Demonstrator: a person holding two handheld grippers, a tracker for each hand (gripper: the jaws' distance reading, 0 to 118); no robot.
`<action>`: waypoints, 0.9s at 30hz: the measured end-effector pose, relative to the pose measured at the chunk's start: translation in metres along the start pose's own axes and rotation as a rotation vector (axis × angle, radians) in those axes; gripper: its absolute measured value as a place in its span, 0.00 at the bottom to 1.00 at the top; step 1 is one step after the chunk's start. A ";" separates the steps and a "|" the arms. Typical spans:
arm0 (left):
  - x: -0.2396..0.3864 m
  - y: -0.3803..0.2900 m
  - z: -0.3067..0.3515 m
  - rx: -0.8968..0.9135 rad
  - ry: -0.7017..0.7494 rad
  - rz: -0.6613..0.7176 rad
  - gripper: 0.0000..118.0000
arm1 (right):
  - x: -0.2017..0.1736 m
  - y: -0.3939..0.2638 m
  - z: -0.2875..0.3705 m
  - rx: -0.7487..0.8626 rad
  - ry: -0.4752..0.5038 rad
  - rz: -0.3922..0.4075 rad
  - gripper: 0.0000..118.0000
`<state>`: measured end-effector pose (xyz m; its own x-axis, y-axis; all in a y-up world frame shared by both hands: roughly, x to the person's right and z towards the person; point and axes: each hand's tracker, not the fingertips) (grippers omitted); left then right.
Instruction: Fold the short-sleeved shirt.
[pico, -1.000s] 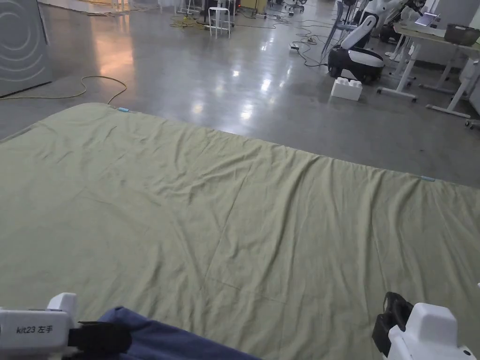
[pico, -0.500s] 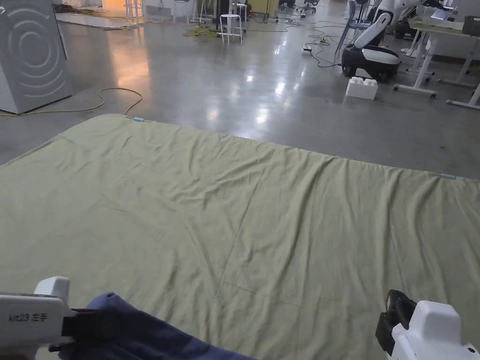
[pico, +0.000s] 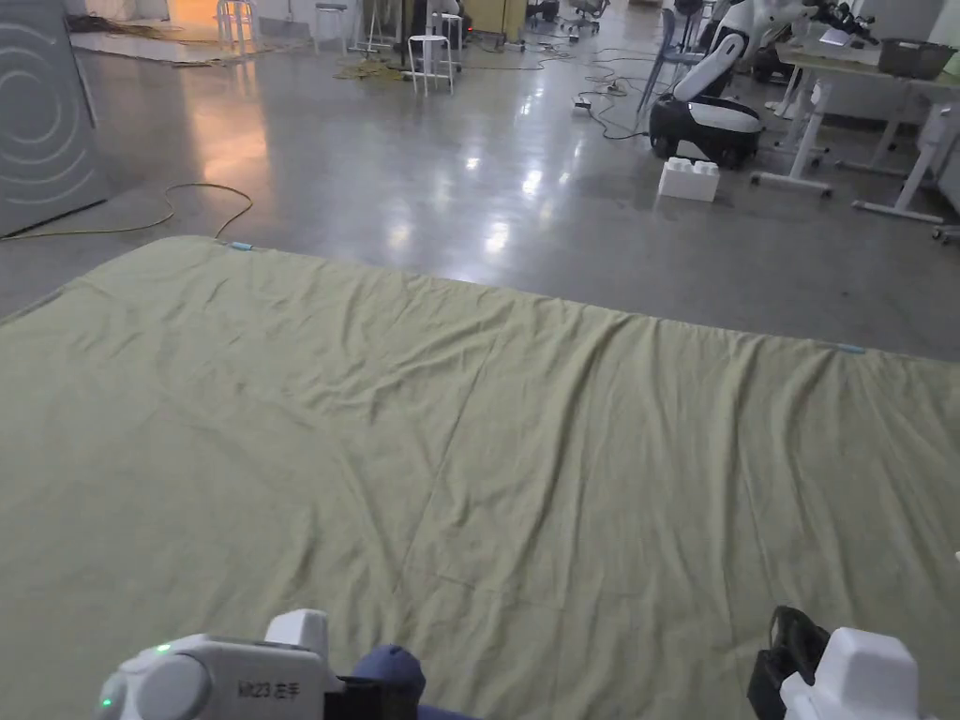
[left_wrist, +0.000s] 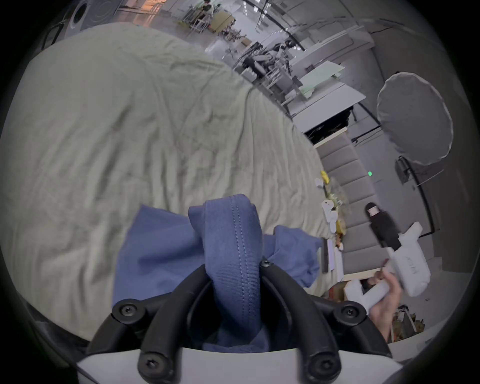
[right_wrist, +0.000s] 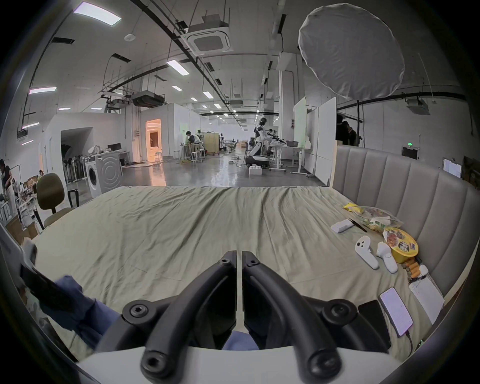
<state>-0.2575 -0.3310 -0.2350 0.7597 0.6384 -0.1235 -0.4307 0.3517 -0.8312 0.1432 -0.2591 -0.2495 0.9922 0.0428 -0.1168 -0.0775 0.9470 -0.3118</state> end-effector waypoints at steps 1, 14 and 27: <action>0.007 -0.007 -0.013 -0.021 0.033 -0.014 0.14 | 0.003 -0.001 0.001 -0.004 -0.006 -0.004 0.03; 0.029 -0.035 -0.082 -0.035 0.264 -0.081 0.18 | 0.021 -0.012 0.012 -0.029 -0.051 -0.024 0.03; 0.038 -0.006 -0.005 0.096 0.199 -0.128 0.52 | 0.020 -0.012 0.012 -0.037 -0.028 -0.014 0.03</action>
<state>-0.2237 -0.3127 -0.2371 0.8878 0.4405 -0.1332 -0.3622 0.4904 -0.7926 0.1653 -0.2660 -0.2372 0.9956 0.0388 -0.0857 -0.0665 0.9350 -0.3483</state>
